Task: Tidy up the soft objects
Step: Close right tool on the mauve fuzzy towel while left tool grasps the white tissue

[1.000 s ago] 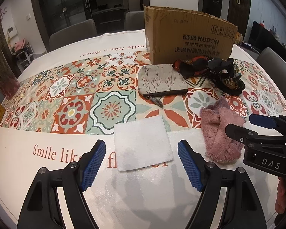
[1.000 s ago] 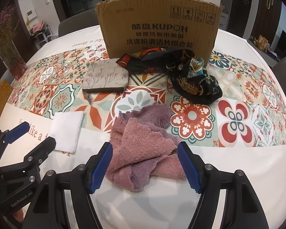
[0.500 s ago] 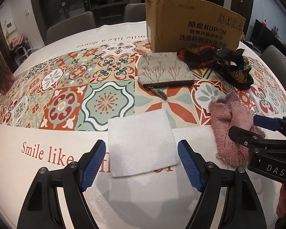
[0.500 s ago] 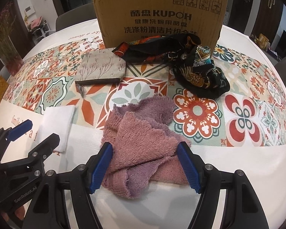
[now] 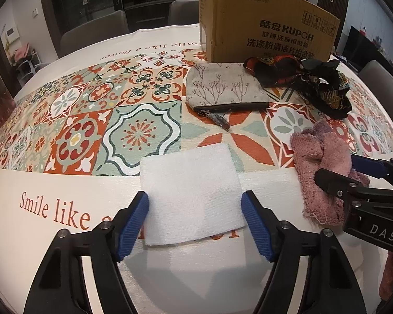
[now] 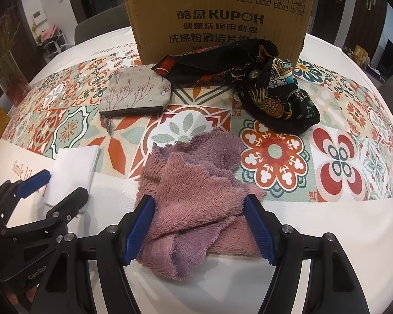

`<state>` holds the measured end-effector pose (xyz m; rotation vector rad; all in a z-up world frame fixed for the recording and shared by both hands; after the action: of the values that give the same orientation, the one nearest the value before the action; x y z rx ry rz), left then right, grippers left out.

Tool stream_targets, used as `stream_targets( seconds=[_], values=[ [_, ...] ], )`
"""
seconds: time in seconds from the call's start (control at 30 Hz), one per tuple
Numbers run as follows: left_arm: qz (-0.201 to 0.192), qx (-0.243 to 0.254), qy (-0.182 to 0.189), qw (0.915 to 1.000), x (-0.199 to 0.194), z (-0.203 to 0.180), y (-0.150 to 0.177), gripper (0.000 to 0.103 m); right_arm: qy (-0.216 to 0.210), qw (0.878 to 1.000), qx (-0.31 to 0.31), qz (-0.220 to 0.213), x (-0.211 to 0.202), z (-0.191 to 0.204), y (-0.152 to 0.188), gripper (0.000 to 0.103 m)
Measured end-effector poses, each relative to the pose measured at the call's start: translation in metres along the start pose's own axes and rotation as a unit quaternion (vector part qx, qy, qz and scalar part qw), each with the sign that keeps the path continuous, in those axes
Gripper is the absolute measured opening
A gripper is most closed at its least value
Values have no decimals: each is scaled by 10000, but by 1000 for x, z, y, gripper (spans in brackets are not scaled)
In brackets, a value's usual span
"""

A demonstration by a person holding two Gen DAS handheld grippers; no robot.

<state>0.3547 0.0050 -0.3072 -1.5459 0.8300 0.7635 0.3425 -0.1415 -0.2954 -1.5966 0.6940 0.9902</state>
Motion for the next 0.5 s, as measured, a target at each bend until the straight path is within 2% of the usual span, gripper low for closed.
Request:
stream_targets(
  seconds=[0.1,0.17,0.2,0.3,0.37,0.5],
  values=[
    [-16,-25,88,10000,-1,-2,2,61,-10,10000,-3,-8,0,0,0,71],
    [-35,-17,118,9999,-2,-2,2,47,-18,10000,-10,-3,-1,1,0,70],
    [-48,-19,127,9999,-3,-2,1,44,-24,10000,-10,-1,-1,1,0,68],
    [-53,-37,148,9999,-4,-2,-1,30,-113,9999,-32,-17,-3,5,0,57],
    [-32,-49,164,9998,-4,-1,-1,17,-183,9998,-50,-30,-4,8,-1,51],
    [37,-30,203,9998,-5,-3,0,10,-359,9993,-41,-47,-5,13,-2,35]
  ],
)
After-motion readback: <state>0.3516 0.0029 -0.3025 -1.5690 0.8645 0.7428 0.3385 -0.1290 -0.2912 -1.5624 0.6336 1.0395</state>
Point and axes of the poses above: each gripper's, at about its wrist camera, not at the fingertips, and x roughly the way its jaws point, z to its left, y to its underside, the point moved 9 cm from there along x, roughly the way its jaws point, and after that the axes turned 15 degrees about -x, right-handed, at the moved point
